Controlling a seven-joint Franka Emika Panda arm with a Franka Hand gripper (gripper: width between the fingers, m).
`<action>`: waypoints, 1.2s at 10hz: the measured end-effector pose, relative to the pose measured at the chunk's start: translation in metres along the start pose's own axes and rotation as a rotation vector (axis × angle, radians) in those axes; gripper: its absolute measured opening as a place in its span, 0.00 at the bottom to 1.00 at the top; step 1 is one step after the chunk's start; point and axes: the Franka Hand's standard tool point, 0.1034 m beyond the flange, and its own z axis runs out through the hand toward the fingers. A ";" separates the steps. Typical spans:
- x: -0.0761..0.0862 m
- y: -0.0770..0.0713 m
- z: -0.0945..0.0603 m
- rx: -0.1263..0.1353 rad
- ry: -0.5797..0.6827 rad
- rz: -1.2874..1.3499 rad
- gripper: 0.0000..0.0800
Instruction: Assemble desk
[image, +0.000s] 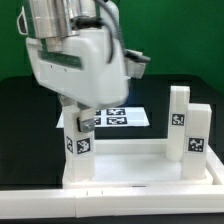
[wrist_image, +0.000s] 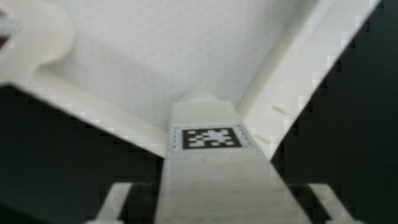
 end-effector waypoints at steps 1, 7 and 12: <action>-0.001 0.000 0.003 0.032 -0.013 0.197 0.36; -0.002 0.002 0.005 0.090 -0.059 0.691 0.36; -0.005 -0.006 -0.014 0.115 -0.068 0.652 0.76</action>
Offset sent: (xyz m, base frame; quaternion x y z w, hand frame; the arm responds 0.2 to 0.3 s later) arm 0.0000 0.0000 0.0000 0.0000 0.0000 0.1938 0.9810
